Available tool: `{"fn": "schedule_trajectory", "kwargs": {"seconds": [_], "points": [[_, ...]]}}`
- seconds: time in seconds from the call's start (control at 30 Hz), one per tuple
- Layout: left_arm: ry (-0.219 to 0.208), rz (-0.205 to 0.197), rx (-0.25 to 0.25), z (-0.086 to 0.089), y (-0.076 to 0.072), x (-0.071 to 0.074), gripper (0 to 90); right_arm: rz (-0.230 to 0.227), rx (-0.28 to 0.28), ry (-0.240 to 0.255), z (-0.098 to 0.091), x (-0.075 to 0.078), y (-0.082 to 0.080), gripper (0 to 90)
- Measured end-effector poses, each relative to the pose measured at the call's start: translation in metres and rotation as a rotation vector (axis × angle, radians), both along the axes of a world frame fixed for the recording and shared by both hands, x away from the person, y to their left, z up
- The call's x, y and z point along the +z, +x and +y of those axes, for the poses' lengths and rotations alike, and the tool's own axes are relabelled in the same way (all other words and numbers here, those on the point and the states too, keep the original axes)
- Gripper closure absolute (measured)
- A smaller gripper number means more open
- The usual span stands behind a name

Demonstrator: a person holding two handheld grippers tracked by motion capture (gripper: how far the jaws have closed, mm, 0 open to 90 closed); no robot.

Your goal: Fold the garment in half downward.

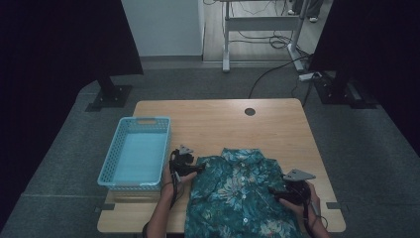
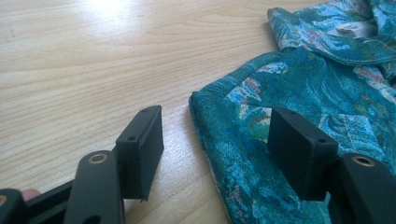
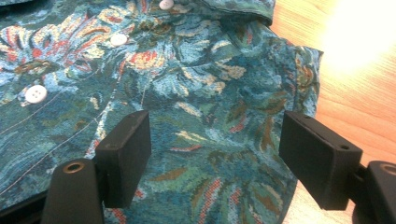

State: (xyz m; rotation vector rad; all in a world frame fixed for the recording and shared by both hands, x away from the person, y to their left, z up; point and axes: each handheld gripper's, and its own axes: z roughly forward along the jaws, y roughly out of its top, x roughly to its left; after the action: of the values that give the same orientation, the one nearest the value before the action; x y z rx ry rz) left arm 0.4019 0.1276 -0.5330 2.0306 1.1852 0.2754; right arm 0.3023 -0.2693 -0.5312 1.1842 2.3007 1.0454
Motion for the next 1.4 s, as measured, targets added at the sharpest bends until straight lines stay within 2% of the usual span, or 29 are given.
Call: {"fn": "schedule_trajectory", "kwargs": {"seconds": [0.03,0.2,0.33,0.43,0.57,0.77,0.97,1.13,1.33,1.4], "points": [[-0.008,0.004,-0.008,0.0,0.0,0.0,36.1,-0.002,0.002,0.0,0.0,0.0,0.0,25.7],[0.009,0.014,-0.015,-0.004,0.004,0.001,36.1,-0.004,-0.005,0.011,-0.001,0.002,-0.001,25.7],[0.022,-0.004,-0.044,-0.009,0.005,0.0,39.2,-0.003,-0.002,0.013,-0.001,0.002,-0.001,25.9],[0.044,-0.034,-0.06,-0.013,0.003,-0.001,47.0,0.0,0.001,0.012,-0.001,0.001,-0.001,26.4],[0.081,-0.07,-0.058,-0.015,0.0,-0.001,63.2,0.001,0.004,0.01,0.0,0.001,-0.001,26.9],[0.093,-0.095,-0.08,-0.018,-0.005,-0.002,81.2,0.001,0.003,0.011,-0.001,0.001,-0.001,27.3],[0.107,-0.099,-0.1,-0.021,-0.007,-0.001,87.3,-0.001,-0.005,0.016,-0.003,0.001,-0.001,27.6],[0.068,-0.103,-0.097,-0.018,-0.008,0.002,87.7,-0.01,-0.012,0.022,-0.006,0.003,-0.001,27.7],[0.027,-0.129,-0.096,-0.013,-0.01,0.012,87.8,-0.028,-0.01,0.035,-0.009,0.007,-0.002,28.2],[0.016,-0.138,-0.098,-0.012,-0.011,0.016,87.9,-0.038,0.001,0.038,-0.008,0.01,-0.002,31.3]]}}
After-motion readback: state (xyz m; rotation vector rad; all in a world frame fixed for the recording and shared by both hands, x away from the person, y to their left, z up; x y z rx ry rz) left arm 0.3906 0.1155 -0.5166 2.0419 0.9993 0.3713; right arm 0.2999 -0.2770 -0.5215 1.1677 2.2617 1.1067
